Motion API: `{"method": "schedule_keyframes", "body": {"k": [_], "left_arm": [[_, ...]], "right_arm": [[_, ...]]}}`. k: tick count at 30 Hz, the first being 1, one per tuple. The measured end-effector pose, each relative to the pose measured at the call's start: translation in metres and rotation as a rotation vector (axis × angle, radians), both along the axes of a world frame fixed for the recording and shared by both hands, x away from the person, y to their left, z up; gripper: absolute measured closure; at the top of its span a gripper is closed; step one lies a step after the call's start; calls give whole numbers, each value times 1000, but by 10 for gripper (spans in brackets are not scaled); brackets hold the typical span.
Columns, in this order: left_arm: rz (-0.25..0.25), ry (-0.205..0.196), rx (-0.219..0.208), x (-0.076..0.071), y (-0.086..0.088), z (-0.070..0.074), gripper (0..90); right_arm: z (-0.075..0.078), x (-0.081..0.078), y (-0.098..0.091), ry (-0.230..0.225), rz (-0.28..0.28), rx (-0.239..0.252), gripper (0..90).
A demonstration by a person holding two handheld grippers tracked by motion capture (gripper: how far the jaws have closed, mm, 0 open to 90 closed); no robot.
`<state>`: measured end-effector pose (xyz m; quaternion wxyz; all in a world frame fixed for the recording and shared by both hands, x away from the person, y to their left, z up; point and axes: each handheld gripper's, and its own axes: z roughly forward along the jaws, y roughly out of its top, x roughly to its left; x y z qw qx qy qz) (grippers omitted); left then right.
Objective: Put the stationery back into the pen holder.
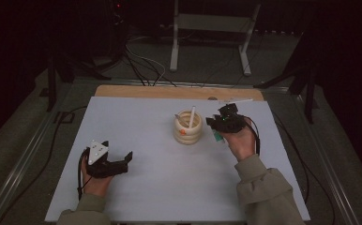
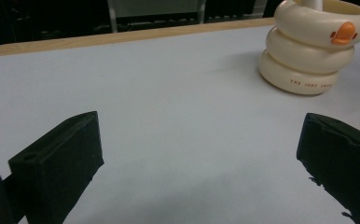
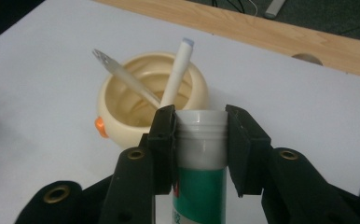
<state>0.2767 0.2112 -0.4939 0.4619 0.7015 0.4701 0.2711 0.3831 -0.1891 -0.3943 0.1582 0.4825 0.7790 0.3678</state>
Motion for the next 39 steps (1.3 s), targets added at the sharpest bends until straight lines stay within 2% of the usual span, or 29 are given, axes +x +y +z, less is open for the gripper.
{"method": "schedule_keyframes", "body": {"k": [23,39], "left_arm": [[-1,-3,-2,0,1,0,9],[-3,-3,-4,0,1,0,8]], "right_arm": [[22,10,5,-72,-4,37,662],[30,15,9,-103,2,60,662]]}}
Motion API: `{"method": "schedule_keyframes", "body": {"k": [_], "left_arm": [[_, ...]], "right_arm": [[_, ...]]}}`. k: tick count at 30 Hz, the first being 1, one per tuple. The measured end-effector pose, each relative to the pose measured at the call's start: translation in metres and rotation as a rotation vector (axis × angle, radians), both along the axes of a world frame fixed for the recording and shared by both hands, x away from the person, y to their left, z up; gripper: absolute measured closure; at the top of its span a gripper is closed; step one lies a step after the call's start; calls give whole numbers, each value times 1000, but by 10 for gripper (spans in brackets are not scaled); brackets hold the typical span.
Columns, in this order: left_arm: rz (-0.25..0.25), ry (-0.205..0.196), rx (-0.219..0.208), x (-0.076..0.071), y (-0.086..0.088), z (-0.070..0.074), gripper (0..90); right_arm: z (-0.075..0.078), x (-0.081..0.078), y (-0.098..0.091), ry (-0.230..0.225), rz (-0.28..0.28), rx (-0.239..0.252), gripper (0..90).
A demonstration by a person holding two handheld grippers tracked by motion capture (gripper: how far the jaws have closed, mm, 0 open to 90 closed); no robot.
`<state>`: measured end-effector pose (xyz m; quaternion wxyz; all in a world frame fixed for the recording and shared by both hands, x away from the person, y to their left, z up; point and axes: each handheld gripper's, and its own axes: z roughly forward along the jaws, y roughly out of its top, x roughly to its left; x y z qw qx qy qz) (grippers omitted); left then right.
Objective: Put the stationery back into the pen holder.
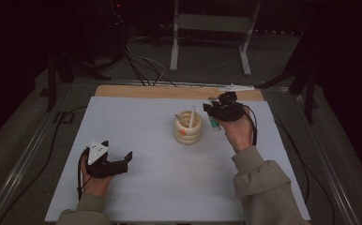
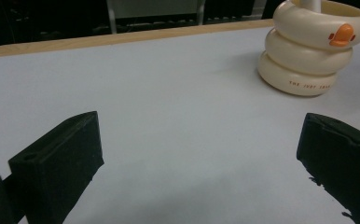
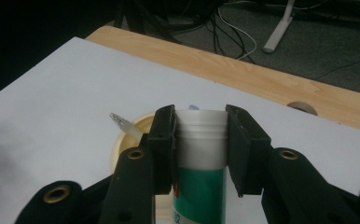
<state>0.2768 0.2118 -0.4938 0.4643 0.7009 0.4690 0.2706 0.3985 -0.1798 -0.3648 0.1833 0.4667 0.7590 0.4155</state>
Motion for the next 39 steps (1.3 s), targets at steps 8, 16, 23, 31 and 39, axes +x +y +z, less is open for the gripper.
{"method": "schedule_keyframes", "body": {"k": [8,16,23,31,39], "left_arm": [[1,0,-1,0,0,0,9],[-2,1,0,0,0,0,9],[-1,1,-3,0,0,0,9],[0,2,-3,0,0,0,9],[-2,1,-2,1,0,0,9]], "right_arm": [[3,4,1,-22,2,2,662],[5,9,4,-32,2,15,662],[12,12,9,-59,12,13,662],[13,18,12,-71,11,14,661],[11,24,15,-80,9,21,661]]}}
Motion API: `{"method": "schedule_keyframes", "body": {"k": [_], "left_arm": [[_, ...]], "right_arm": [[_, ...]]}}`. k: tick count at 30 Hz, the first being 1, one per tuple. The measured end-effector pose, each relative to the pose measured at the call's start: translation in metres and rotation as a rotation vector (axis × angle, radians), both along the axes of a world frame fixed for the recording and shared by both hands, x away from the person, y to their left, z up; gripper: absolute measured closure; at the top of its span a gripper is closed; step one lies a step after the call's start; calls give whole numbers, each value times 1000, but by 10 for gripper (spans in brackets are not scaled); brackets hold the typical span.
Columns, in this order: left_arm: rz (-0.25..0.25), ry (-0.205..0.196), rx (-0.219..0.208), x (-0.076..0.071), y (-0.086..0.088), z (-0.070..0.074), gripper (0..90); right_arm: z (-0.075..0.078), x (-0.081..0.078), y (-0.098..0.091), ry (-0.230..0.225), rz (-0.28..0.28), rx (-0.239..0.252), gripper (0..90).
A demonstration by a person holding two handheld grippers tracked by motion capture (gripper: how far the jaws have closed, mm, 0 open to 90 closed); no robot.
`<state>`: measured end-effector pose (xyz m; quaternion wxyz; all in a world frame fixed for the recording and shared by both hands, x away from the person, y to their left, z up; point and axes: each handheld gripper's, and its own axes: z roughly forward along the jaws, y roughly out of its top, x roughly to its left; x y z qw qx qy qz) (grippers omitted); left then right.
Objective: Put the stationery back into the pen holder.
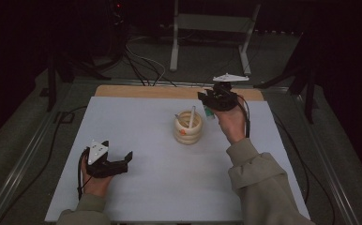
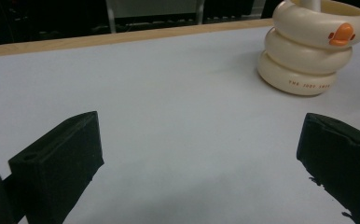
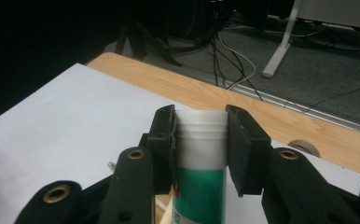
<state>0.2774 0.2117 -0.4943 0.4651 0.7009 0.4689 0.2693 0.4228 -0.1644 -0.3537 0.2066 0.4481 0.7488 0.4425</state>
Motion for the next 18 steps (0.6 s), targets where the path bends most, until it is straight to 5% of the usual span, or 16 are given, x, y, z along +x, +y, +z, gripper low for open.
{"method": "schedule_keyframes", "body": {"k": [18], "left_arm": [[-4,1,1,0,0,0,9]], "right_arm": [[-9,4,12,-15,15,20,660]]}}
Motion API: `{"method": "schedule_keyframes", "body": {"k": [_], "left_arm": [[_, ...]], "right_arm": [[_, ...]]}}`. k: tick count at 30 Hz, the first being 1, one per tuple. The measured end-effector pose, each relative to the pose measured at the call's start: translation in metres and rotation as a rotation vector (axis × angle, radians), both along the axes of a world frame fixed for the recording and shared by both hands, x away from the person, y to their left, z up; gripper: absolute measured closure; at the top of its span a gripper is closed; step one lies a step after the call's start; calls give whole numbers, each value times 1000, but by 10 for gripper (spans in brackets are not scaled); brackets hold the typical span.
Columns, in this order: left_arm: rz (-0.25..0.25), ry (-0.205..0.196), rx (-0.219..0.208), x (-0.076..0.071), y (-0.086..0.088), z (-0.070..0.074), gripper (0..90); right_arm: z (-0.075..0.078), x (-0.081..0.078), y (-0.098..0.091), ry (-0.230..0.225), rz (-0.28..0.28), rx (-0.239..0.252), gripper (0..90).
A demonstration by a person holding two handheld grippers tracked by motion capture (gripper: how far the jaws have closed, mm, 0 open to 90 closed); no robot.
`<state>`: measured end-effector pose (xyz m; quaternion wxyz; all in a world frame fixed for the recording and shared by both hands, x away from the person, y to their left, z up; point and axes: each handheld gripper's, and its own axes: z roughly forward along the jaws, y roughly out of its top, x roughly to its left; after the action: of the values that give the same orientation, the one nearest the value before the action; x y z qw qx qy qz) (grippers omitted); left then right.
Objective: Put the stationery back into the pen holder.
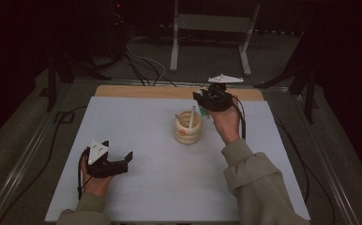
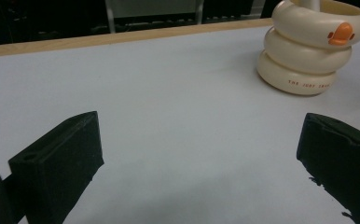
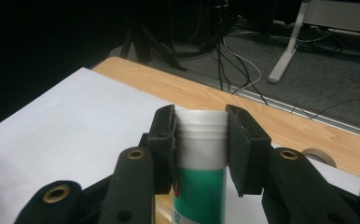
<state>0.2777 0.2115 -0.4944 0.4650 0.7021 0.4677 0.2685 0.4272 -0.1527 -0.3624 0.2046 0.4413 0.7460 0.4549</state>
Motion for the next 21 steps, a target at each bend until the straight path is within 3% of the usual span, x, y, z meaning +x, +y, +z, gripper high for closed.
{"method": "schedule_keyframes", "body": {"k": [21], "left_arm": [[1,0,-3,0,1,0,9]], "right_arm": [[-12,9,7,15,9,13,660]]}}
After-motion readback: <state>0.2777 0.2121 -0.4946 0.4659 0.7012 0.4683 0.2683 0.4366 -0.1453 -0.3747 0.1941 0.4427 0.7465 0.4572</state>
